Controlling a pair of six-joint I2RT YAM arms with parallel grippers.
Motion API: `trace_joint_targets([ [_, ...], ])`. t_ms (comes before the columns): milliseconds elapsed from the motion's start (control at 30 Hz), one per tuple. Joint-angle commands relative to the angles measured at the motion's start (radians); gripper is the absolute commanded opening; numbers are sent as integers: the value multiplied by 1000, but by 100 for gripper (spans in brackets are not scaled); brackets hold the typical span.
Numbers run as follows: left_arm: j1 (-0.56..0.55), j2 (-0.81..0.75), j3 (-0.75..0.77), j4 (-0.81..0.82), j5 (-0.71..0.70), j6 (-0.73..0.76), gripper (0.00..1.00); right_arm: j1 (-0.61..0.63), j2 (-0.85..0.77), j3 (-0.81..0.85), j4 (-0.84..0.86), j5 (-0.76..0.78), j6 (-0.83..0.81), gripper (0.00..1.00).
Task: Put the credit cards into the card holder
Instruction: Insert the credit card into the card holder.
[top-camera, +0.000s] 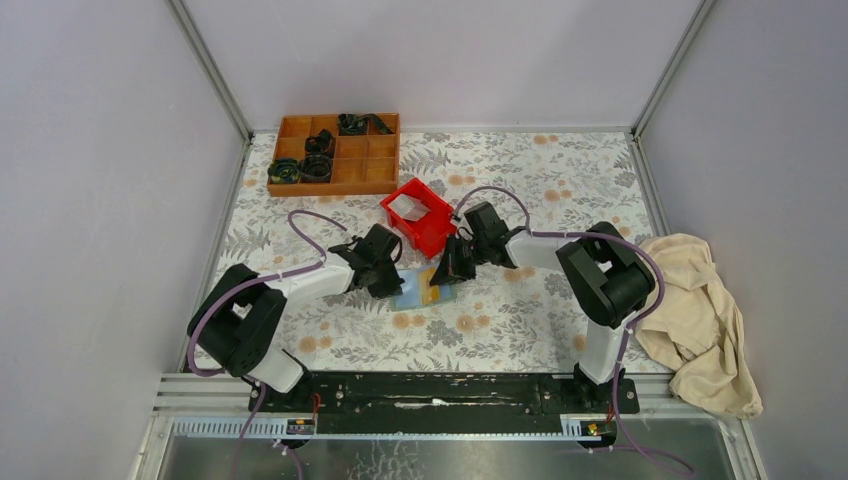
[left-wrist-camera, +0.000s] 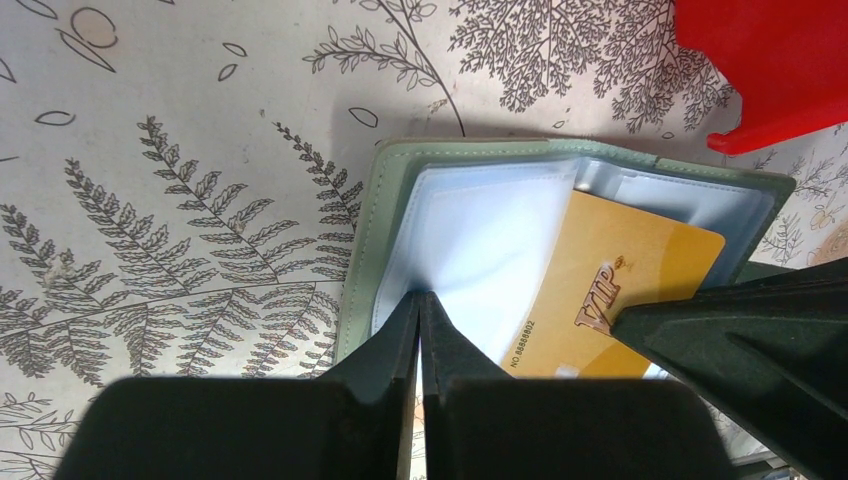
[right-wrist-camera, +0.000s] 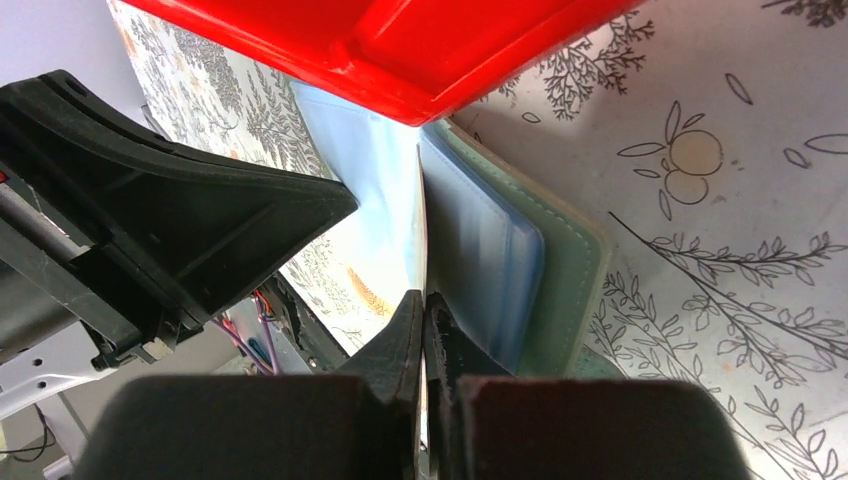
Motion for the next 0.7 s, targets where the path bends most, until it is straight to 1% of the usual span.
trace_joint_targets([
  [0, 0, 68, -50, -137, -109, 46, 6, -5, 23, -45, 125, -62, 36, 0],
  [267, 1, 75, -40, -201, -148, 53, 6, -11, 44, -121, 275, -93, 72, 0],
  [467, 0, 64, -44, -249, -181, 46, 6, -23, 53, -141, 337, -98, 94, 0],
  [667, 1, 42, -21, -307, -202, 30, 6, -34, 91, -127, 386, -111, 104, 0],
])
